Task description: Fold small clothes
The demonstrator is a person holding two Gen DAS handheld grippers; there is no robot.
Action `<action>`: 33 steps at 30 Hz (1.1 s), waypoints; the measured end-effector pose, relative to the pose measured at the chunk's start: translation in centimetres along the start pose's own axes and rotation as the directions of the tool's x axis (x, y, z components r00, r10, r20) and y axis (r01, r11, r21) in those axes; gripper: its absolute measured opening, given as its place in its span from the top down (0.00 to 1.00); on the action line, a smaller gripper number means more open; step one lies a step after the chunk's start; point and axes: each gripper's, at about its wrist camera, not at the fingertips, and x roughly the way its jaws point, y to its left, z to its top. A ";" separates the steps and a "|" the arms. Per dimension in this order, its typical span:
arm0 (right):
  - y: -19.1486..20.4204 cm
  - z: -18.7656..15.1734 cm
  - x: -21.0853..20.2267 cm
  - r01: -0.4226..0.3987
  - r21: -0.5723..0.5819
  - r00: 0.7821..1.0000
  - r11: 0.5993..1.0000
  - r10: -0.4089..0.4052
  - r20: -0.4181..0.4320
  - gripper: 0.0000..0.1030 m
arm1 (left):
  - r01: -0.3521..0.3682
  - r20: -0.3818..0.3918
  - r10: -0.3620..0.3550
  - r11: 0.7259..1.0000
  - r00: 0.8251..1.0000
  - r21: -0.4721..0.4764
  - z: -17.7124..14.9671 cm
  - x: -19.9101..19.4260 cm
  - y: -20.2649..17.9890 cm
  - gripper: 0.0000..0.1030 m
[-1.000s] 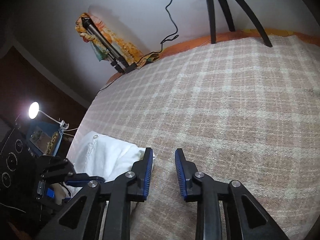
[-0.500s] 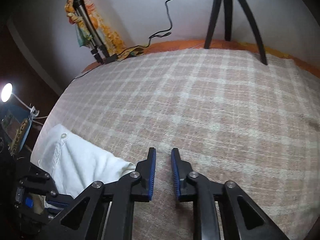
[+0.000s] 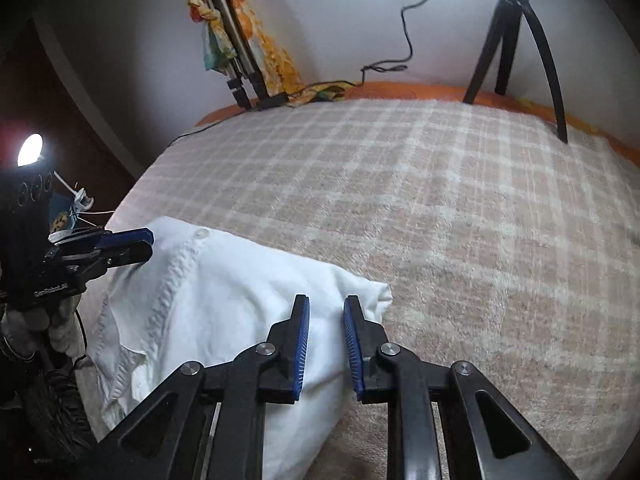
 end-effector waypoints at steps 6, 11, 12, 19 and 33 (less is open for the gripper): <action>-3.1 -1.4 -3.2 0.016 0.157 1.000 0.987 -0.018 0.013 0.79 | 0.040 0.078 -0.036 0.998 0.996 -0.056 -1.0 -2.9 1.6 0.84; -1.8 -2.9 -6.3 -0.164 0.247 0.986 0.955 0.155 0.054 0.55 | 0.090 0.117 -0.082 0.994 0.990 -0.061 -0.8 -6.0 2.0 0.84; -1.5 -3.5 -6.4 -0.188 0.251 0.982 0.949 0.184 0.042 0.56 | 0.090 0.123 -0.082 0.994 0.989 -0.063 -1.0 -6.3 2.1 0.84; 0.2 -6.8 -4.8 -0.138 0.282 0.983 0.949 0.166 -0.076 0.85 | 0.078 0.101 -0.067 0.991 0.993 -0.111 -2.2 -5.6 3.5 0.84; 1.0 -4.3 -8.4 -0.033 0.250 0.999 0.968 0.023 0.043 0.54 | 0.118 0.096 -0.108 0.988 0.989 -0.100 -2.6 -5.6 2.3 0.84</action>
